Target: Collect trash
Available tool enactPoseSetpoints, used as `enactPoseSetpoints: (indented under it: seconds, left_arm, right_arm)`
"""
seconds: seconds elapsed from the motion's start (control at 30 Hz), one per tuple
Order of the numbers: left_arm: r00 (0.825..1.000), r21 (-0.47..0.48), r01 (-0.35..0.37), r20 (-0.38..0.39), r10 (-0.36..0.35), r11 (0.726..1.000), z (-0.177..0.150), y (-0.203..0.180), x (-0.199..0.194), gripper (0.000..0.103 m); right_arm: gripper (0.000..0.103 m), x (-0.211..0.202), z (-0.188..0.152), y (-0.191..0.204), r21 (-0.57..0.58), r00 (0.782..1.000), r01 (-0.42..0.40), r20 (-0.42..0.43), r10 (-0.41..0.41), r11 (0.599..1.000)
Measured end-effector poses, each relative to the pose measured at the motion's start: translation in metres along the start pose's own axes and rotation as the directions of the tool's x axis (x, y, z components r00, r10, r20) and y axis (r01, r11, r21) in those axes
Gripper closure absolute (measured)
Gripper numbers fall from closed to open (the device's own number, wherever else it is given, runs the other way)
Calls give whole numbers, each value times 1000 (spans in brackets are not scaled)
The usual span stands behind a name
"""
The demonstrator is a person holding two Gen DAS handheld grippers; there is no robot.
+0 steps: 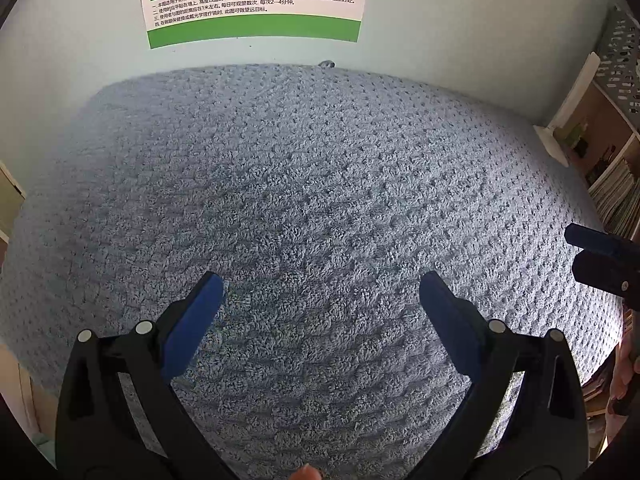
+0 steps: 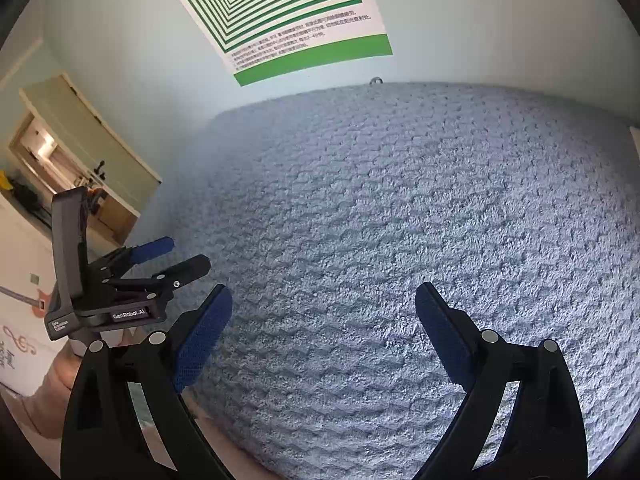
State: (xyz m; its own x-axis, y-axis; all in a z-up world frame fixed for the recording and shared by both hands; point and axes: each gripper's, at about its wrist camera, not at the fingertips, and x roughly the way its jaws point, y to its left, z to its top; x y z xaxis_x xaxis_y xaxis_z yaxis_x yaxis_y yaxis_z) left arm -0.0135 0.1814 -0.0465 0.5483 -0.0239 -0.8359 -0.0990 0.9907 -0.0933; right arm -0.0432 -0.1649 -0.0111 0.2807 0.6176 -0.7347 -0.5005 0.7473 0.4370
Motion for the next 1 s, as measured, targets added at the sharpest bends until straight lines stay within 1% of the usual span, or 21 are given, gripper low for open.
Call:
enactPoseSetpoints:
  seconds: [0.53, 0.7, 1.0]
  left_arm:
    - [1000, 9, -9, -17, 9, 1000, 9, 0, 11, 7]
    - [1000, 7, -1, -24, 1, 1000, 12, -1, 15, 7]
    - [1000, 10, -18, -26, 18, 1000, 11, 0, 19, 7]
  right_arm:
    - [11, 9, 14, -13, 27, 1000, 3, 11, -3, 1000]
    - [11, 13, 16, -16, 22, 1000, 2, -4, -2, 1000]
    - [11, 14, 19, -20, 33, 1000, 6, 2, -6, 999]
